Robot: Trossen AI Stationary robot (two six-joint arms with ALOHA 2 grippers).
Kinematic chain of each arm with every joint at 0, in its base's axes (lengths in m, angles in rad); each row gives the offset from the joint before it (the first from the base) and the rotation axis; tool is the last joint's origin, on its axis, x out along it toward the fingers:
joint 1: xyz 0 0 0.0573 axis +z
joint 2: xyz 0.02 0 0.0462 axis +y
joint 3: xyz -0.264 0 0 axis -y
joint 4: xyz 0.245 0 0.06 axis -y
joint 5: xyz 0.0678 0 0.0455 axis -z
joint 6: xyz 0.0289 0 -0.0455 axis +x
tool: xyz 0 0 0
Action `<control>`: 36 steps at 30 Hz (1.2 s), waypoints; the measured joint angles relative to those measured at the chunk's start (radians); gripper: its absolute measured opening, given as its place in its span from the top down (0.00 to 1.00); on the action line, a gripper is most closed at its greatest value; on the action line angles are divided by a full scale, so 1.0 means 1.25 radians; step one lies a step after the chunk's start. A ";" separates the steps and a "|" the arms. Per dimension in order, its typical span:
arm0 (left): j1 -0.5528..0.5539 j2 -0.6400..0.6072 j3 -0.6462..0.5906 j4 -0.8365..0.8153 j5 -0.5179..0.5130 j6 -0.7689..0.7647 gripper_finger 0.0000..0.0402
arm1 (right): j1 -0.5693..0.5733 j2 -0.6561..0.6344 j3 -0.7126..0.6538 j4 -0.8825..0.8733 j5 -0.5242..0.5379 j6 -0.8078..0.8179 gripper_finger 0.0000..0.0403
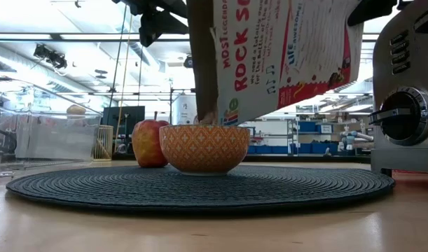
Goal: Arrange a breakfast setting
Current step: Pour the cereal into the bowl
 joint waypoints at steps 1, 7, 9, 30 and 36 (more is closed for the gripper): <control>0.000 0.000 0.000 0.000 0.000 0.000 0.61 | 0.002 0.000 0.000 0.000 -0.002 0.000 0.42; 0.000 0.000 0.000 0.001 0.000 0.001 0.61 | 0.005 0.003 0.000 0.002 0.013 0.002 0.42; 0.000 0.000 0.000 0.001 0.000 0.001 0.61 | 0.006 0.003 0.000 0.002 0.013 0.003 0.42; 0.000 0.000 0.000 0.001 0.000 -0.001 0.61 | 0.007 0.003 0.000 0.014 0.024 0.029 0.42; 0.000 0.000 0.000 0.001 0.000 -0.001 0.61 | 0.007 0.003 0.000 0.016 0.022 0.030 0.42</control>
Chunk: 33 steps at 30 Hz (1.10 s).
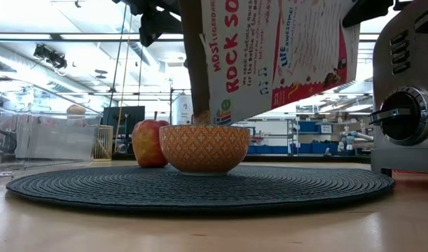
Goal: Arrange a breakfast setting
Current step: Pour the cereal into the bowl
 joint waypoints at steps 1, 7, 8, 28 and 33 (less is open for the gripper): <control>0.000 0.000 0.000 0.000 0.000 0.000 0.61 | 0.001 0.001 0.000 0.001 -0.002 0.000 0.42; 0.000 0.000 0.000 0.000 0.000 0.001 0.61 | 0.005 0.001 0.000 -0.002 -0.010 0.009 0.42; 0.000 0.000 0.000 0.000 0.000 0.001 0.61 | 0.005 0.001 0.000 -0.003 -0.005 0.010 0.42; 0.000 0.000 0.000 0.001 0.000 0.000 0.61 | 0.015 0.003 0.030 -0.053 0.004 0.045 0.42; 0.000 0.000 0.000 0.000 0.000 0.000 0.61 | 0.015 0.004 0.030 -0.059 0.006 0.048 0.42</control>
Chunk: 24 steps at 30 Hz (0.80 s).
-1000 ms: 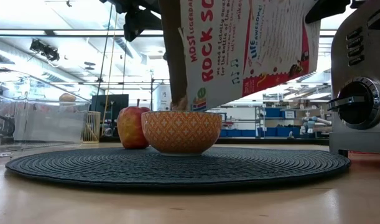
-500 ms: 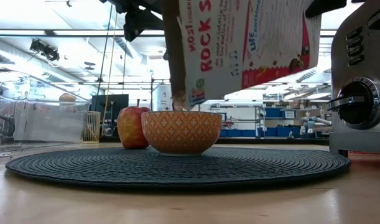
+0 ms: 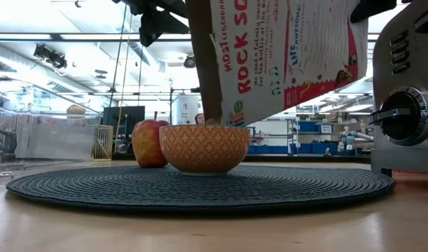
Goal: Arrange a breakfast setting
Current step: Pour the cereal into the bowl
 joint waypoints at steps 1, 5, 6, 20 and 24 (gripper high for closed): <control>0.000 0.000 0.000 0.000 0.000 0.000 0.61 | 0.000 0.000 0.000 0.001 -0.001 0.001 0.42; 0.000 0.000 0.000 0.000 0.000 0.000 0.61 | 0.004 0.000 0.000 -0.002 0.013 0.003 0.42; 0.000 0.000 0.000 0.000 0.000 0.000 0.61 | 0.004 -0.001 0.000 -0.002 0.013 0.003 0.42; 0.000 0.000 0.000 0.000 0.000 -0.001 0.61 | 0.011 0.000 0.002 -0.006 0.025 0.006 0.42; 0.000 0.000 0.000 0.000 0.000 -0.001 0.61 | 0.007 -0.001 0.002 -0.005 0.028 0.005 0.42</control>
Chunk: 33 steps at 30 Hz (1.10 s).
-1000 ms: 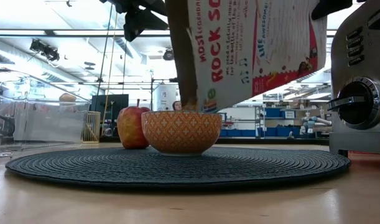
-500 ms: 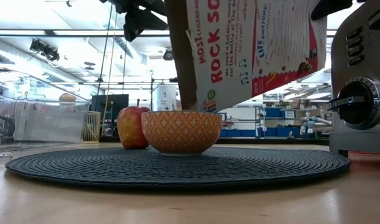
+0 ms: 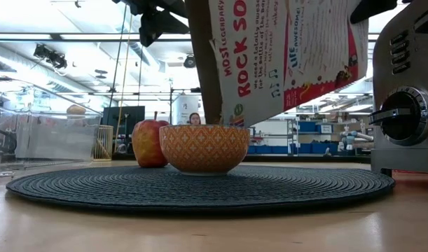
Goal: Arrange a breakfast setting
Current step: Pour the cereal into the bowl
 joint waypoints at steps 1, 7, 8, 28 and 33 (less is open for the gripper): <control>0.000 0.000 0.000 0.000 0.000 0.000 0.61 | -0.002 0.000 0.000 0.001 -0.006 0.000 0.42; 0.000 0.000 0.000 0.000 0.000 0.000 0.61 | 0.003 0.003 0.000 0.007 -0.024 0.002 0.42; 0.000 0.000 0.000 0.000 0.000 0.001 0.61 | 0.003 0.003 0.000 0.008 -0.024 0.000 0.42; 0.000 -0.002 0.000 -0.001 0.000 0.002 0.61 | 0.007 0.008 0.001 0.015 0.004 0.015 0.42; 0.000 -0.002 0.000 -0.001 0.000 0.002 0.61 | 0.007 0.008 0.001 0.014 0.005 0.013 0.42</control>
